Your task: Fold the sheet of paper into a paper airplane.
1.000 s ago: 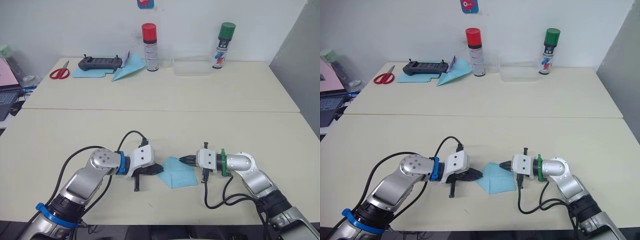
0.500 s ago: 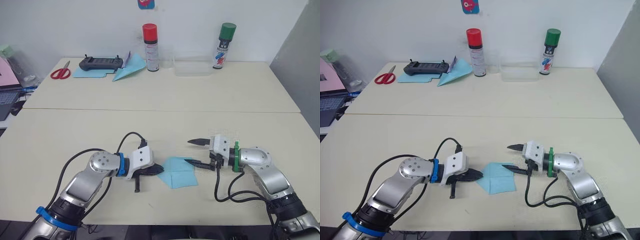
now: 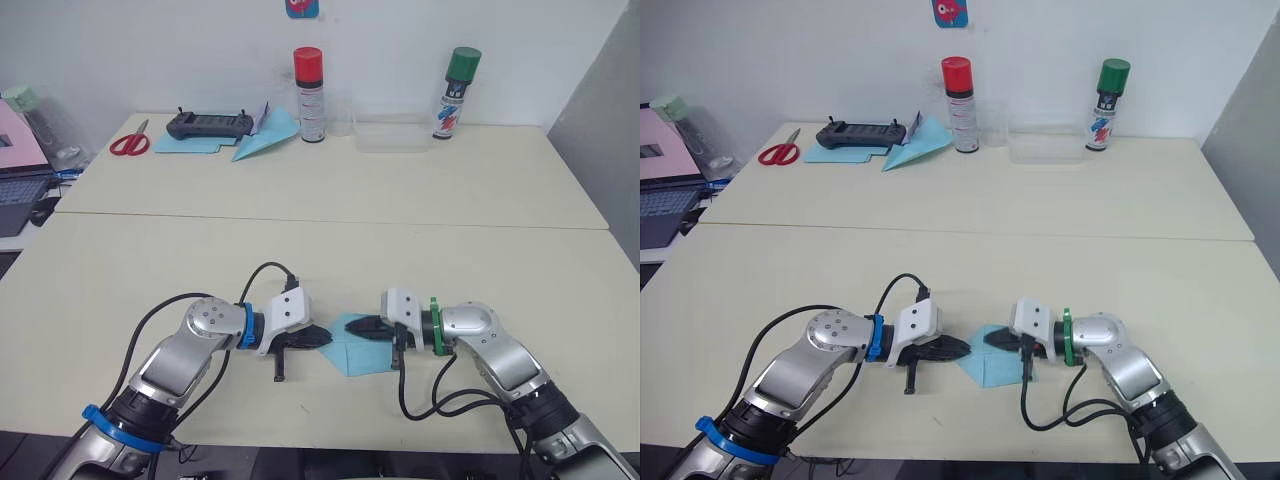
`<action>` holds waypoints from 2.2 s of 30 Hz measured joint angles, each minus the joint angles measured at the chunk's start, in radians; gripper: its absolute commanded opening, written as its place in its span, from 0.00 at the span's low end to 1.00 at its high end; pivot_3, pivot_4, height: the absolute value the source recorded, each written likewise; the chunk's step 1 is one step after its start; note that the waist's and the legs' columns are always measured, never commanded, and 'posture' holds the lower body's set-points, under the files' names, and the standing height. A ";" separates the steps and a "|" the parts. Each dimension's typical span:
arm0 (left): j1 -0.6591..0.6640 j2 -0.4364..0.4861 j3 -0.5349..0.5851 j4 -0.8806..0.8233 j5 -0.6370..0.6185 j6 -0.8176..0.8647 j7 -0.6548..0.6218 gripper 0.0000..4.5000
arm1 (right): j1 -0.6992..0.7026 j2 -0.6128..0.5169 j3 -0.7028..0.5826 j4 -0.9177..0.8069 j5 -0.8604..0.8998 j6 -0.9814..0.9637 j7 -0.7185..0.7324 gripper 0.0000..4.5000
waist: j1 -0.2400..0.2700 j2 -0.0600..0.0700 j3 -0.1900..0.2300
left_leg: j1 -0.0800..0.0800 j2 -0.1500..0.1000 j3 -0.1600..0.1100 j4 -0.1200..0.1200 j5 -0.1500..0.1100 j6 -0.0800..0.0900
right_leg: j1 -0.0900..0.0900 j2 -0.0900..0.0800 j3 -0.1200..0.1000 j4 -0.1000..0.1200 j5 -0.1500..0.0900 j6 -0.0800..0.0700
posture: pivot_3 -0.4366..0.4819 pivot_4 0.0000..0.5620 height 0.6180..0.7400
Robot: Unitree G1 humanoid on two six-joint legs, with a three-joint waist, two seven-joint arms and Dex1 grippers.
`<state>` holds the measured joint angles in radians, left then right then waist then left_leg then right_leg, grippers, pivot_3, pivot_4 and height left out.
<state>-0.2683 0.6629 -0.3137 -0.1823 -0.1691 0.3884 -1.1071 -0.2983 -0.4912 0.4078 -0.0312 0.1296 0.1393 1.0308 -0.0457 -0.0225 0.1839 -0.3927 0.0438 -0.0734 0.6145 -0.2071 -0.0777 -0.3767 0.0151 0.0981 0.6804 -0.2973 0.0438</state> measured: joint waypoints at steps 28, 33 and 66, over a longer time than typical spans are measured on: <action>0.001 -0.009 -0.009 0.020 -0.003 -0.007 -0.005 0.00 | 0.183 -0.253 -0.241 -0.158 0.226 0.157 0.088 0.01 | 0.008 -0.004 -0.005 | 0.002 0.000 0.000 0.000 0.000 0.000 | 0.003 -0.001 0.001 -0.001 -0.001 -0.002 | 0.48 0.27 1.00; 0.000 -0.012 -0.009 0.025 -0.003 -0.014 -0.014 0.00 | 0.108 -0.172 -0.197 -0.236 0.241 0.194 0.070 0.01 | 0.002 -0.004 -0.006 | 0.002 0.000 0.000 0.000 0.000 0.000 | 0.003 0.000 0.000 -0.001 -0.003 -0.004 | 0.48 0.27 1.00; 0.035 -0.026 0.032 0.014 -0.081 0.104 0.026 0.00 | 0.048 -0.069 -0.024 -0.048 -0.029 -0.016 -0.011 0.01 | -0.011 -0.005 -0.005 | 0.004 0.000 0.000 -0.001 0.000 0.000 | 0.003 0.000 0.001 0.000 -0.004 -0.006 | 0.48 0.27 1.00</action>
<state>-0.2337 0.6372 -0.2820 -0.1686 -0.2505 0.4928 -1.0807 -0.2499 -0.5603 0.3837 -0.0791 0.1002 0.1232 1.0203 -0.0571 -0.0272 0.1785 -0.3883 0.0442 -0.0737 0.6136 -0.2070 -0.0778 -0.3738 0.0153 0.0992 0.6800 -0.3014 0.0375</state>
